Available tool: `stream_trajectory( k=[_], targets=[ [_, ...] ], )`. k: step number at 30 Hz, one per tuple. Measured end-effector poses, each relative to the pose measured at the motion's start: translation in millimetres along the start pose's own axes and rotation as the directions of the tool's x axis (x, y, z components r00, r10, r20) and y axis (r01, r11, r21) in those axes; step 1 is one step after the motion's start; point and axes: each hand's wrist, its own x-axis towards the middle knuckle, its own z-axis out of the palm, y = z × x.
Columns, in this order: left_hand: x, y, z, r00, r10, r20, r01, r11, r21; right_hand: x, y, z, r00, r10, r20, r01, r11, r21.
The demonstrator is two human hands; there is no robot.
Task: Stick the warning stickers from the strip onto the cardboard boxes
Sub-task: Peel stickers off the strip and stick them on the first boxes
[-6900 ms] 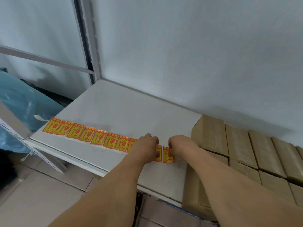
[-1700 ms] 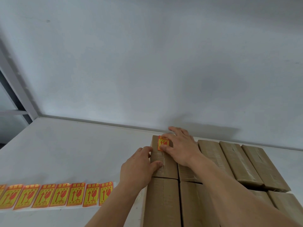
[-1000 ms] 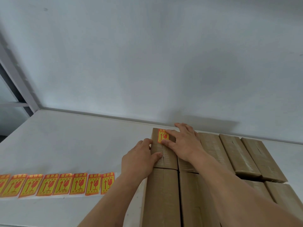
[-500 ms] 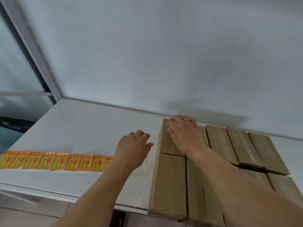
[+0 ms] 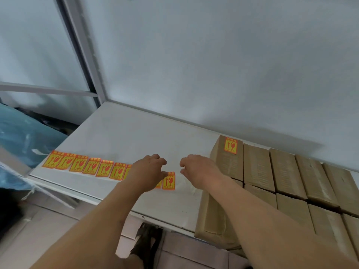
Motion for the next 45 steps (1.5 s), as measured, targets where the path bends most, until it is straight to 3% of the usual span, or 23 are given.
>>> stream_trajectory(
  k=[3,7,29,40,45],
  targets=[
    [-1,-10,8,0.997,-0.022,0.074,0.022,1.000,0.003,15,-12,13,0.992,0.039,0.119,-0.042,0.999,0.029],
    [-3,-17,20,0.991,-0.008,0.130,0.002,0.999,0.047,30,-25,27,0.985,0.076,0.156,-0.087,0.994,0.065],
    [1,-22,28,0.993,-0.015,0.116,0.015,1.000,-0.004,41,-33,46,0.955,0.271,0.120,-0.293,0.922,0.253],
    [0,-20,28,0.990,-0.030,0.140,0.031,1.000,-0.001,25,-29,31,0.958,0.219,0.183,-0.270,0.903,0.333],
    [0,-18,25,0.987,-0.047,0.156,0.048,0.999,-0.002,7,-22,14,0.973,0.208,0.097,-0.230,0.891,0.391]
  ],
)
